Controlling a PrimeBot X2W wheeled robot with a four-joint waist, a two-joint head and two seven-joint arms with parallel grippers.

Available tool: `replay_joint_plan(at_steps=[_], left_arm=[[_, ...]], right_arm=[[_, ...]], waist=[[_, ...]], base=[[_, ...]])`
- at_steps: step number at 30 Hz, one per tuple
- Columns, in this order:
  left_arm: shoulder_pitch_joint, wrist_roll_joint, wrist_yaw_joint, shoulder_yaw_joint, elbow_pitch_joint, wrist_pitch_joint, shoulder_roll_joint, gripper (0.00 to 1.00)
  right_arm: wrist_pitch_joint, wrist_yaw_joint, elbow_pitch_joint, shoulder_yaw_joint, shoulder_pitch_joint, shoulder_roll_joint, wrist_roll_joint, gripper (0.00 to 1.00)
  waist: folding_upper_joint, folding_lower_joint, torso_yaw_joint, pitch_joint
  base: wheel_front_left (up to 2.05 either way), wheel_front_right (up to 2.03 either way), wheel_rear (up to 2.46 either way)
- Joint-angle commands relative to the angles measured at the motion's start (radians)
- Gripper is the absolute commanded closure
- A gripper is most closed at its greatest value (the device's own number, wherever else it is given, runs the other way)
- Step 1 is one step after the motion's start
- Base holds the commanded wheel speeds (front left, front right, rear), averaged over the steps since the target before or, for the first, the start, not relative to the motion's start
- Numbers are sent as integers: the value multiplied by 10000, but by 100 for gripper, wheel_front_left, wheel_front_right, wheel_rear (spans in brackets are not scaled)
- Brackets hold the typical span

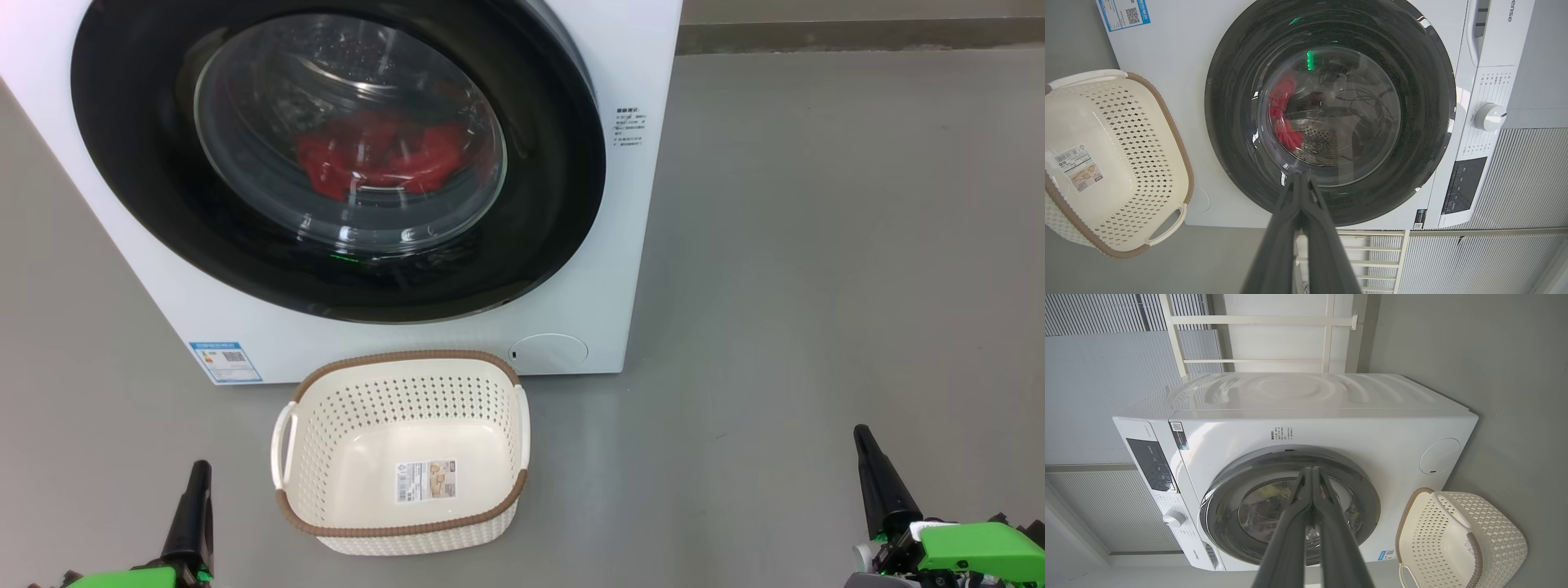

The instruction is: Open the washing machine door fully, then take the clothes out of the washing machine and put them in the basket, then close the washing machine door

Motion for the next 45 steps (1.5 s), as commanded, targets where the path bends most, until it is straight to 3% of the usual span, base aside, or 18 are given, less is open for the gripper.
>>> replay_joint_plan(at_steps=[1,45], left_arm=[[-393,36,-106,322,-195,27,156,100],[-393,36,-106,322,-195,27,156,100]], right_arm=[[73,92,-248,234,-461,-39,-112,100],[73,92,-248,234,-461,-39,-112,100]], waist=[[0,0,0,0],[0,0,0,0]], base=[[0,0,0],[0,0,0]])
